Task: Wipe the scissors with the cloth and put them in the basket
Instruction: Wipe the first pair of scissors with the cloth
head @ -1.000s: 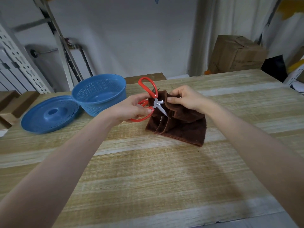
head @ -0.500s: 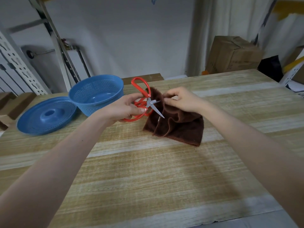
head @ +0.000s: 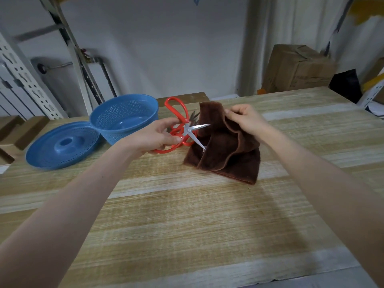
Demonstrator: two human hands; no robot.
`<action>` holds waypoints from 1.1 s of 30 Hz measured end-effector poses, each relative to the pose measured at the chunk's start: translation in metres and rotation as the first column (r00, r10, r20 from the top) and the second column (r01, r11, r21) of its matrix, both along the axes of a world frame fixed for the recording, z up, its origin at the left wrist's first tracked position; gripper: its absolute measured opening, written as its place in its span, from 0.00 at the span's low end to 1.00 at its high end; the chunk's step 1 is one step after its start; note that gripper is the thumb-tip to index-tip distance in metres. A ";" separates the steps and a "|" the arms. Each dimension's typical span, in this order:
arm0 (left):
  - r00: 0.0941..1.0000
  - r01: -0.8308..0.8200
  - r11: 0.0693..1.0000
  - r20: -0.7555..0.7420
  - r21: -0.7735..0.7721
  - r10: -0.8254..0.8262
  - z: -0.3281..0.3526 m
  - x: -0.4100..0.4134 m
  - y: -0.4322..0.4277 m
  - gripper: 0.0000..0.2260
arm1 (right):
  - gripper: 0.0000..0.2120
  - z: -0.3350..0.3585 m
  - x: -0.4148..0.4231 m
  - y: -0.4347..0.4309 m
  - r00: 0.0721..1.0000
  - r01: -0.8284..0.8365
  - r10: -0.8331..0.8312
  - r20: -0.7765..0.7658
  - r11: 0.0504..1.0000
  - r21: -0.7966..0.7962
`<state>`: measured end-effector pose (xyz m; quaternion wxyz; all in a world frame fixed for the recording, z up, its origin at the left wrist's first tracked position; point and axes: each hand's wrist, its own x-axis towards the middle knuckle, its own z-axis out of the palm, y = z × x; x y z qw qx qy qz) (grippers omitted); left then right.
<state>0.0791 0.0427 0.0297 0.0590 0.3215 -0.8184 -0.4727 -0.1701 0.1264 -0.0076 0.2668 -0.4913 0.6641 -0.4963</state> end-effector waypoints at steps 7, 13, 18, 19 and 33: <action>1.000 -0.016 0.999 -0.026 -0.045 0.014 0.004 -0.015 0.020 0.22 | 0.08 0.010 0.046 -0.015 0.892 -0.131 0.128 -0.434 0.991 0.025; 0.996 -0.038 0.996 -0.081 -0.081 0.031 0.000 -0.022 0.026 0.22 | 0.13 0.006 0.048 -0.023 0.911 -0.077 0.123 -0.394 0.988 0.132; 0.999 -0.010 0.997 -0.047 -0.077 0.007 -0.001 -0.026 0.025 0.23 | 0.11 0.011 0.048 -0.019 0.965 -0.110 0.147 -0.216 0.979 0.172; 0.999 -0.003 0.998 -0.032 -0.067 0.001 -0.002 -0.025 0.023 0.23 | 0.10 0.013 0.045 -0.017 0.960 -0.138 0.179 -0.216 0.971 0.195; 0.998 -0.022 0.996 -0.052 -0.085 0.018 -0.008 -0.028 0.013 0.19 | 0.04 0.012 0.042 -0.015 0.903 -0.194 0.260 -0.341 0.957 0.216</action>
